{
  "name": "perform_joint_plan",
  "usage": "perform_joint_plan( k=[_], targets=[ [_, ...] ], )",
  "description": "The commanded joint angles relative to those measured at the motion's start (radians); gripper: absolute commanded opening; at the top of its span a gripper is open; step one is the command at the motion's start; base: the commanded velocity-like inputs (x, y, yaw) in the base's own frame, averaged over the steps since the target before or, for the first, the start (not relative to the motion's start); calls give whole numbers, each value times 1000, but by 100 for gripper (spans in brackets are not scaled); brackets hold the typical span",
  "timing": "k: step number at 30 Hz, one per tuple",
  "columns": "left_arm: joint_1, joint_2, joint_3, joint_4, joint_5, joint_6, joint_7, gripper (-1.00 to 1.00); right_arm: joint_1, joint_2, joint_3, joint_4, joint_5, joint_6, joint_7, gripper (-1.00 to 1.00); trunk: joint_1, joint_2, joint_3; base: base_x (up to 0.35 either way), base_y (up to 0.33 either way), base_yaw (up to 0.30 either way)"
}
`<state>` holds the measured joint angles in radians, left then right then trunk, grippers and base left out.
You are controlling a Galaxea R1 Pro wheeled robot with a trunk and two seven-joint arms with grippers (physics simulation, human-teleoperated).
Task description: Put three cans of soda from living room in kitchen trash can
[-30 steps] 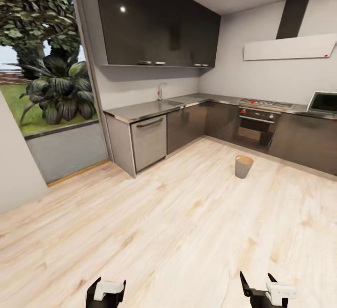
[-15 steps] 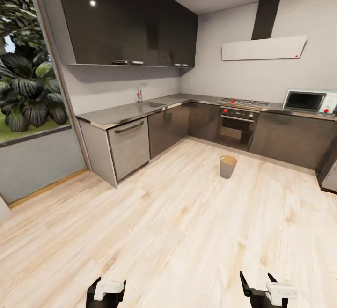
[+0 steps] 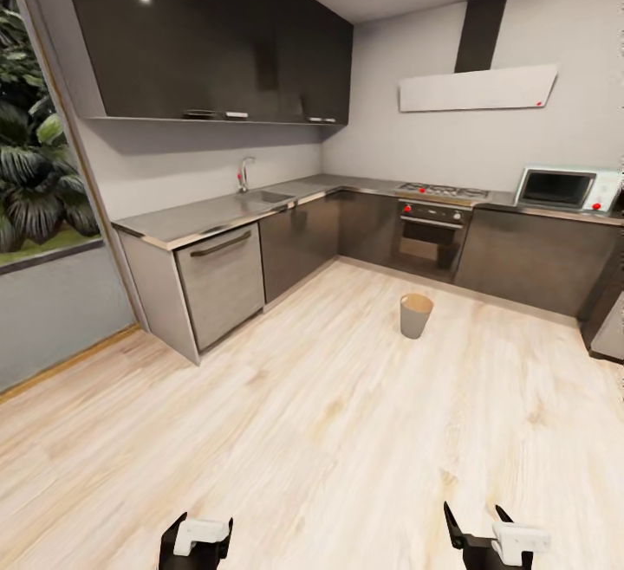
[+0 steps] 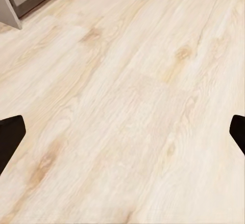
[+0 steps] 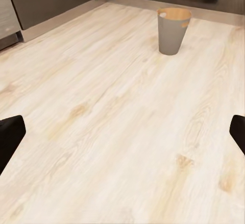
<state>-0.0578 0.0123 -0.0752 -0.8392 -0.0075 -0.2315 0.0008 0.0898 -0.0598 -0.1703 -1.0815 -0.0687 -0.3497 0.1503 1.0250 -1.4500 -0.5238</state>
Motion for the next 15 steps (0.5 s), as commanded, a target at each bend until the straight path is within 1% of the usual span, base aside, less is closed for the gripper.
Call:
perform_joint_plan(
  k=[1, 7, 15],
  targets=[
    [0, 0, 0, 0, 0, 0, 0, 100, 0, 0, 0, 0, 0, 0, 0, 100, 0, 0, 0, 324, 0, -165],
    [0, 0, 0, 0, 0, 0, 1, 100, 1, 0, 0, 0, 0, 0, 0, 100, 0, 0, 3, 324, 0, -199],
    [0, -1, 0, 2, 0, 0, 1, 100, 1, 0, 0, 0, 1, 0, 0, 100, 0, 0, 7, 324, 0, -229]
  ],
)
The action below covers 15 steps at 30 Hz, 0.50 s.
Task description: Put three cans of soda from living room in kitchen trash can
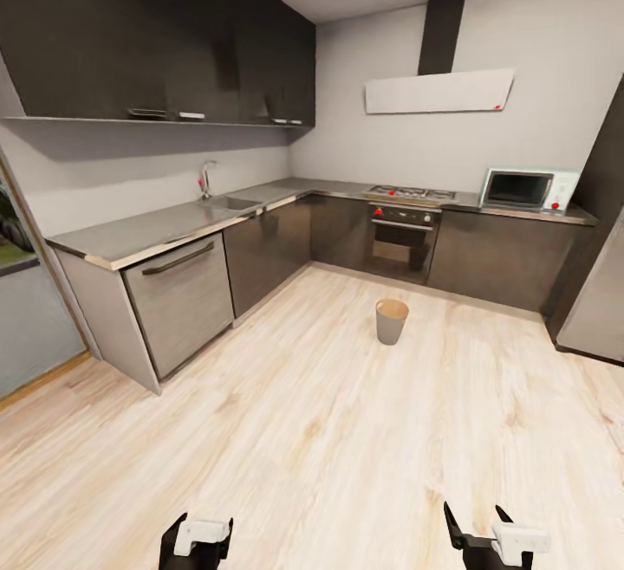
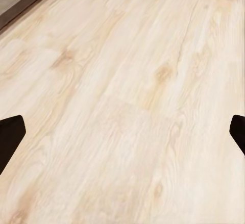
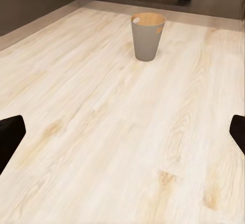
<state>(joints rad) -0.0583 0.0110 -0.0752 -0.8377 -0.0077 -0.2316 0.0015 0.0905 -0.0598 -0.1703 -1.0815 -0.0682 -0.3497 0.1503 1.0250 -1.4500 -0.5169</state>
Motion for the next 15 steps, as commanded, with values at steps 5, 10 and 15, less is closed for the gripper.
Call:
perform_joint_plan(
  k=[5, 10, 15],
  targets=[
    [0, 0, 0, 0, 0, 0, 0, 100, -1, 0, 0, 0, 0, 0, 0, 100, 0, 0, 3, 324, 0, -233],
    [0, 0, 0, 0, -1, 1, 0, 100, -1, 0, 0, 0, 0, 0, 0, 100, 0, 0, 5, 324, 0, -205],
    [0, 0, 0, 0, -1, 1, 0, 100, 0, 0, 0, 0, 1, 0, 0, 100, 0, 0, 5, 324, 0, -79]
  ],
)
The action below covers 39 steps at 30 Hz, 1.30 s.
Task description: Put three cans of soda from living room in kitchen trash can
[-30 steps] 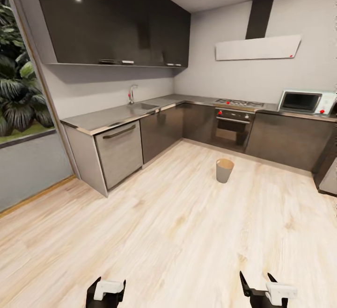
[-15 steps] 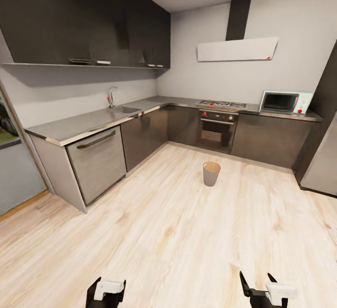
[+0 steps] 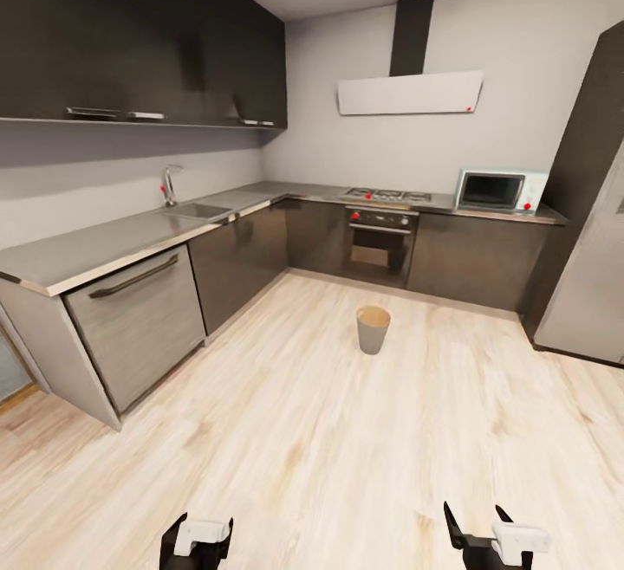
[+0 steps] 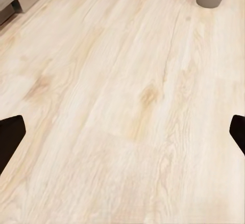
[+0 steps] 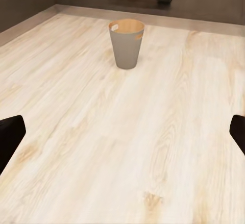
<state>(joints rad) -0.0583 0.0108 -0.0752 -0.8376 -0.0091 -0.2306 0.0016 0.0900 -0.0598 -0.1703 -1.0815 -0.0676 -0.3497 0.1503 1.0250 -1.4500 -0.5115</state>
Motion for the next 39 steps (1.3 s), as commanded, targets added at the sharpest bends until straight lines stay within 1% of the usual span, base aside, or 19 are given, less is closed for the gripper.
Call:
perform_joint_plan(
  k=[1, 34, 37, 39],
  targets=[
    [0, 0, 0, 0, 0, 0, 0, 100, 0, 0, 0, 0, 0, 0, 0, 100, 0, 0, 0, 324, 0, -22],
    [0, -2, 0, 0, -1, 1, 1, 100, 0, 1, 2, 1, 3, 0, 0, 100, 0, 0, 0, 324, 0, -2],
    [0, -2, 0, 0, -1, 1, 1, 100, 0, 1, 21, 2, 3, 0, -5, 100, 0, 0, 0, 324, -26, 52],
    [0, -2, 0, 0, -1, 0, 2, 100, 0, 0, 25, 2, 3, 0, -6, 100, 0, 0, 0, 324, -58, 83]
  ],
)
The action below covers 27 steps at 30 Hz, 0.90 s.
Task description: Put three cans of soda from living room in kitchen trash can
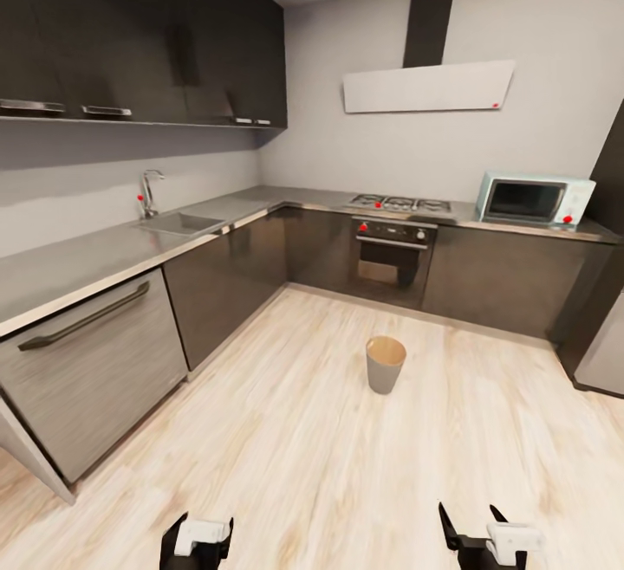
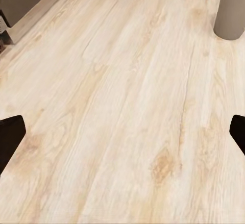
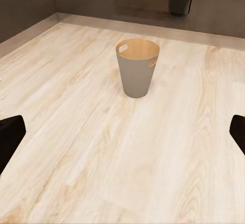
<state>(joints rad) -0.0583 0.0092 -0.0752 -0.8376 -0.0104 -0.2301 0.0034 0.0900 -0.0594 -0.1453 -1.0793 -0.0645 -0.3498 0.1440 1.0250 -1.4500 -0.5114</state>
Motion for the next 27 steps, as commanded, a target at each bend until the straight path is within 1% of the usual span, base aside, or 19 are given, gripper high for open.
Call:
perform_joint_plan(
  k=[1, 15, 27],
  targets=[
    [0, 0, 0, 0, 0, 0, 0, 100, 0, 0, 1, 0, 0, 0, -1, 100, 0, 0, 0, 324, -67, 90],
    [0, 0, 0, 0, 0, 0, 1, 100, 0, 0, 7, 1, 0, 0, -3, 100, 0, 0, 0, 321, -95, 104],
    [0, -1, 0, 0, 0, 0, 2, 100, 0, 0, 7, 1, 2, 0, -3, 100, 0, 0, 0, 297, -154, 118]
  ],
)
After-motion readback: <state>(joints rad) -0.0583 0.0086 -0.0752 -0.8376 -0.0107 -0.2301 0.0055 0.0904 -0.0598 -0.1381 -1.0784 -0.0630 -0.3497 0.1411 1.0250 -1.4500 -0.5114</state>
